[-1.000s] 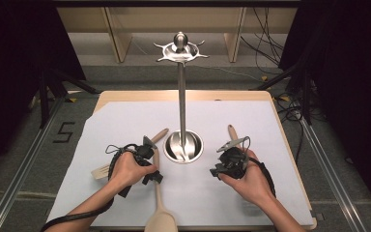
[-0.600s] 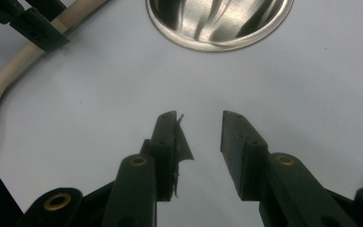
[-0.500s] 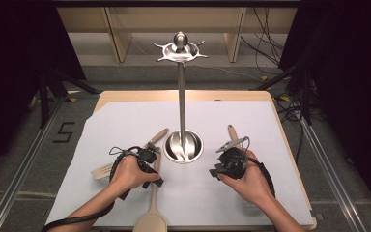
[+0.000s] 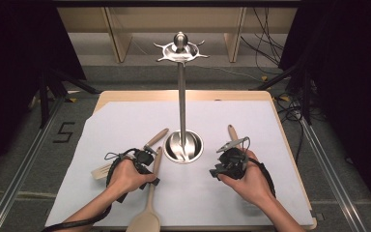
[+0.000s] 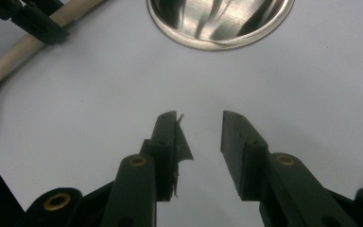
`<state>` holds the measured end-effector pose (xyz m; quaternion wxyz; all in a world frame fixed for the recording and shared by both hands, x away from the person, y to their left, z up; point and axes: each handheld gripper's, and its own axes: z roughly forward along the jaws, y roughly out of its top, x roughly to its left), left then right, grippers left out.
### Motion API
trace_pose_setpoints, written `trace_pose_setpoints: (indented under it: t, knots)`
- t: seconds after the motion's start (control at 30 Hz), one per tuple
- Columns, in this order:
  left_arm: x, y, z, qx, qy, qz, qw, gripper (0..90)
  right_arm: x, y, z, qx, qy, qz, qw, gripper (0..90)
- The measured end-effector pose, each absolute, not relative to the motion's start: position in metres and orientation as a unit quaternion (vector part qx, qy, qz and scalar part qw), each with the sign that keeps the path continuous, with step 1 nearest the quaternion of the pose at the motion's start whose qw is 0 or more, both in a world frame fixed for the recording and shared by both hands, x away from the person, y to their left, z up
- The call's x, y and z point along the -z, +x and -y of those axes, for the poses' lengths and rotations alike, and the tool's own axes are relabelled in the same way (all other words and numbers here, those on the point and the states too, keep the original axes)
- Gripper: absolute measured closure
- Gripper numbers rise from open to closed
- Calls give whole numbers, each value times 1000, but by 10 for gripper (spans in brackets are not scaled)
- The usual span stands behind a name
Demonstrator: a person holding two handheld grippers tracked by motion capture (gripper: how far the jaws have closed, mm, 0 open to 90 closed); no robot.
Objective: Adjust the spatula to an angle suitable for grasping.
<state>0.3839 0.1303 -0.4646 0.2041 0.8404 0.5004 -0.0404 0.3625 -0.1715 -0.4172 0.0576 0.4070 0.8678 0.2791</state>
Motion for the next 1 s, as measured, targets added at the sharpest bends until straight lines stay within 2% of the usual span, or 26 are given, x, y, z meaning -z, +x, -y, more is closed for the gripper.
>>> trace_pose_setpoints:
  t: [0.2,0.3,0.57,0.73,1.0]
  knots:
    - [463,383,-144,61,824,-515,228,723,417,363,172,-278,413,-866,56,672]
    - [461,384,-153,68,828,-501,242,760,417,362,172,-278,413,-866,56,672]
    - [455,381,-168,56,835,-471,277,767,419,363,170,-279,407,-868,56,672]
    - [448,375,-171,38,838,-451,305,768,418,362,170,-279,411,-866,55,672]
    - [429,357,-179,-24,803,-433,408,769,416,361,168,-311,406,-857,63,671]
